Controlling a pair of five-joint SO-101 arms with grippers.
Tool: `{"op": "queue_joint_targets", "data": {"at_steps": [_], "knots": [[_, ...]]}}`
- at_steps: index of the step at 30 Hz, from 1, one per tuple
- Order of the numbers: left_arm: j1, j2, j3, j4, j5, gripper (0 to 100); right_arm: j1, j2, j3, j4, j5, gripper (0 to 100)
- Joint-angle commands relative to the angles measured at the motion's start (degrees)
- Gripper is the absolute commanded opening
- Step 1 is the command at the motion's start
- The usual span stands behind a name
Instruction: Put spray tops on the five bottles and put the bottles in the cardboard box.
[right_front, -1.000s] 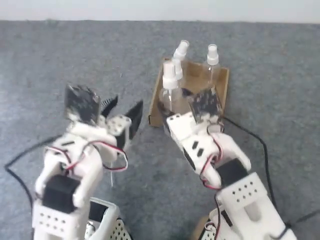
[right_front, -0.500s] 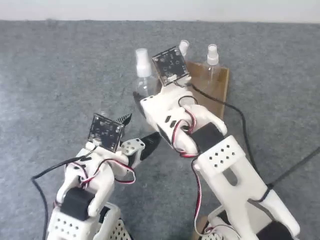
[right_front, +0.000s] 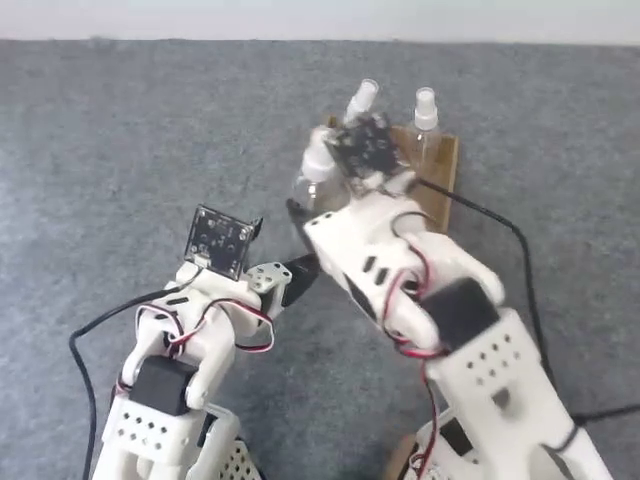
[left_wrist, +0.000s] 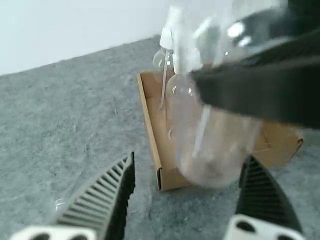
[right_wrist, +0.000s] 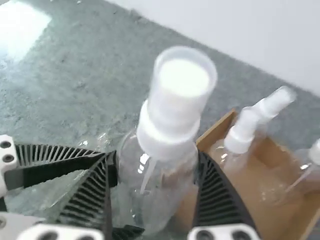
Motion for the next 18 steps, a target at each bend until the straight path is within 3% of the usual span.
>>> {"op": "queue_joint_targets", "data": {"at_steps": [1,6,10,14,18], "knots": [[-1.41,1.05,-0.40,-1.49,-0.18,31,3.82,-5.93,2.90,0.66,1.93,0.6],[-1.85,0.97,-0.13,-1.14,-0.18,30,13.76,-8.48,7.38,-2.51,3.34,0.6],[-2.20,0.97,0.75,-1.23,-2.37,17,21.58,-8.48,13.89,-13.32,2.99,0.6],[-2.20,0.97,0.84,-1.14,-5.71,8,22.29,-8.40,21.10,-23.78,2.99,0.6],[-2.29,0.97,0.84,-1.14,-4.31,7,22.46,-6.90,26.29,-31.69,2.99,0.6]]}}
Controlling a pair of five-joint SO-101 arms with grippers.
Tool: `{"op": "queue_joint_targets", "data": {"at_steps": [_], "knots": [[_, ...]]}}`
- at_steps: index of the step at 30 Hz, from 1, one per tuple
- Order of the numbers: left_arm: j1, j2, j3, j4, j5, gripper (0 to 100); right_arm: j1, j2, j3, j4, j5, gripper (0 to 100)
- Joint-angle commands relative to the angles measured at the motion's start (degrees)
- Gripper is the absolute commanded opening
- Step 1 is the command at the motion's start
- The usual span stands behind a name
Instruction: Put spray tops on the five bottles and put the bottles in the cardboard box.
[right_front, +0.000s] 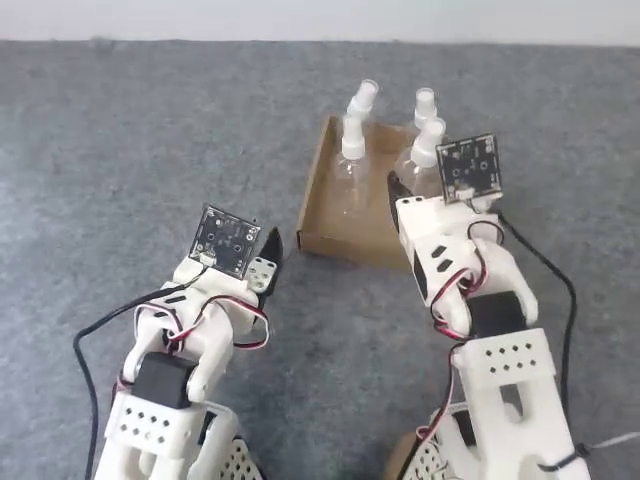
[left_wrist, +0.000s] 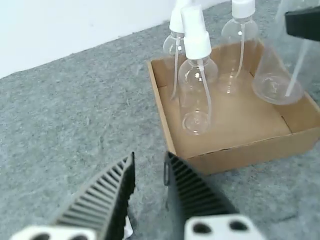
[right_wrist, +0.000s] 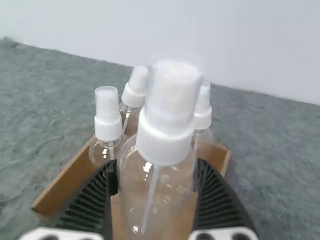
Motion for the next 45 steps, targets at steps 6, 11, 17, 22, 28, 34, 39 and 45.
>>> {"op": "queue_joint_targets", "data": {"at_steps": [6,11,17,22,28,34,39,45], "knots": [[-0.26,0.18,-0.40,-1.05,0.35,7,1.54,11.12,0.62,-14.64,-1.58,0.6],[-0.26,0.18,-0.31,-1.05,0.53,7,5.67,18.59,0.35,-21.23,-1.49,0.6],[-0.26,0.18,0.13,-1.23,0.62,7,5.85,24.40,0.53,-26.59,-1.58,0.6],[-0.26,0.18,0.13,-1.23,0.62,7,4.79,29.23,0.70,-29.76,-1.76,0.6],[-0.26,0.18,0.13,-1.23,0.62,7,4.79,34.07,0.70,-34.15,-1.49,0.9],[-0.26,0.18,0.13,-1.23,0.62,7,3.82,36.00,0.70,-33.89,-1.49,1.0],[-0.18,0.18,0.13,-1.23,0.62,7,3.82,36.09,0.70,-33.98,-1.49,1.1],[-0.18,0.18,0.22,-1.14,0.62,7,3.74,36.09,0.70,-33.98,-1.49,1.1]]}}
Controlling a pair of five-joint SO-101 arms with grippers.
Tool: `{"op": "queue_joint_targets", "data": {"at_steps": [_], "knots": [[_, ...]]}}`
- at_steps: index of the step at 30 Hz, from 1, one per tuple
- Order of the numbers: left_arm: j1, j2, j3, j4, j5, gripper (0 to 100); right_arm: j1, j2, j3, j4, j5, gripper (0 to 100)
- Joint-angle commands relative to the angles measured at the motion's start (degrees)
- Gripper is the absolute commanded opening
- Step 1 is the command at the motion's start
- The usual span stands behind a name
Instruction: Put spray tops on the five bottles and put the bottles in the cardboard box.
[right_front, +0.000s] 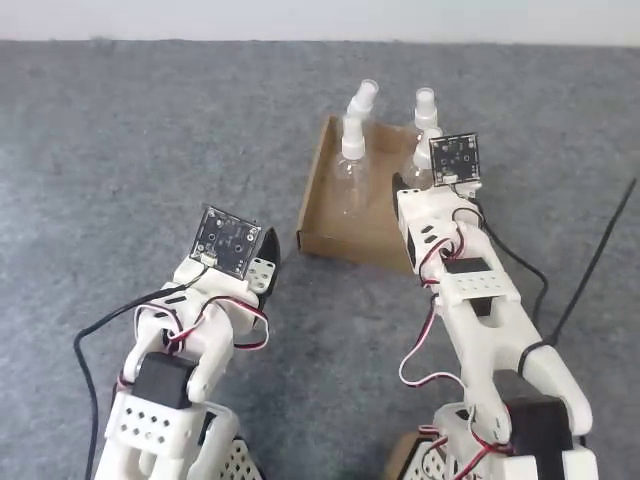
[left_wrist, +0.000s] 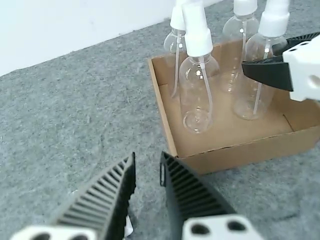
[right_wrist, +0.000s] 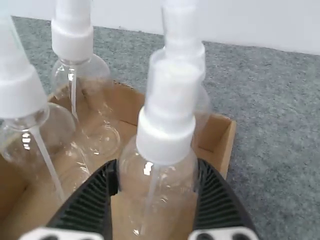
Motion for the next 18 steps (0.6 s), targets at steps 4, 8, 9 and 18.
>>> {"op": "queue_joint_targets", "data": {"at_steps": [4,8,9,18], "knots": [[-0.18,0.18,-0.22,-1.14,0.62,7,-0.31,-0.40,-0.88,-1.10,-0.26,1.1],[-0.18,0.18,-0.22,-1.14,0.62,7,-0.31,-0.40,-0.88,-1.01,-0.26,3.8],[-0.18,0.18,-0.22,-1.14,0.62,7,-0.31,-0.40,-0.79,-1.01,-0.26,6.1],[-0.18,0.18,-0.22,-1.14,0.62,7,-0.31,-0.75,-0.79,-1.01,-0.26,15.8]]}}
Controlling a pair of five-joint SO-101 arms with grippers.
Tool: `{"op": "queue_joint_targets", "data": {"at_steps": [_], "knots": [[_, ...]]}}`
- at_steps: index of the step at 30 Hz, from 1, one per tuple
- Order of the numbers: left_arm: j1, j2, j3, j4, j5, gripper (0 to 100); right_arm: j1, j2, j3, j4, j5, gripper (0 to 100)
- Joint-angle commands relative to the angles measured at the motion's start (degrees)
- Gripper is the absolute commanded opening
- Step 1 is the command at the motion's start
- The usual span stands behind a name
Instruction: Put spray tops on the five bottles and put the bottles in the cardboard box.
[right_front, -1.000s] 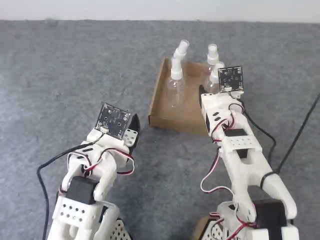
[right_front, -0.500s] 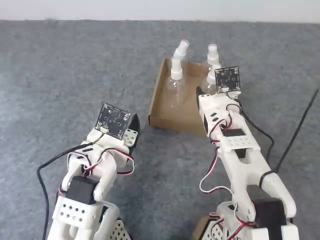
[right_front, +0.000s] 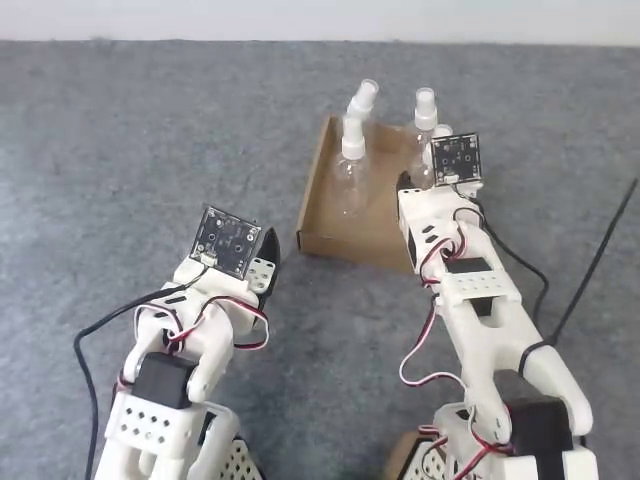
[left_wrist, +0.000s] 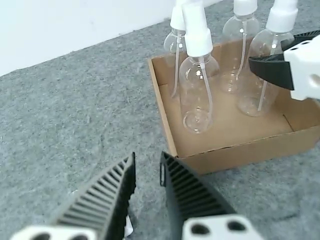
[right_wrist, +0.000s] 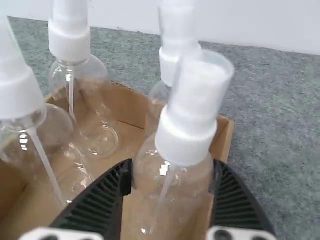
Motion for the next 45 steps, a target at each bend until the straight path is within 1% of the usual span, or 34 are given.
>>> {"op": "queue_joint_targets", "data": {"at_steps": [1,13,20,22,25,28,38,41,45], "knots": [[-0.18,0.18,-0.22,-1.14,0.62,7,-0.57,-0.84,-0.79,-1.01,-0.26,15.8],[-0.18,0.18,-0.22,-1.14,0.62,7,-0.57,-1.01,-0.97,-1.01,-0.18,16.0],[-0.18,0.18,-0.22,-1.14,0.62,7,-2.59,-1.01,-0.97,-1.01,0.88,16.2],[-0.18,0.18,-0.22,-1.14,0.62,7,-2.59,-1.01,-0.97,-1.01,2.11,19.1],[-0.18,0.18,-0.22,-1.14,0.62,7,-2.33,-0.92,-0.97,-0.84,2.29,26.8],[-0.18,0.18,-0.22,-1.14,0.62,7,-2.59,-0.92,-1.76,2.07,2.29,31.8],[-0.18,0.18,-0.13,-1.14,0.62,7,-2.15,-1.10,-3.69,3.30,2.37,32.5],[-0.18,0.18,-0.13,-1.14,0.62,7,-2.24,-1.98,-6.15,6.37,2.37,32.5],[-0.18,0.18,-0.13,-1.14,0.62,7,-2.24,-7.87,-9.05,12.26,2.37,32.5]]}}
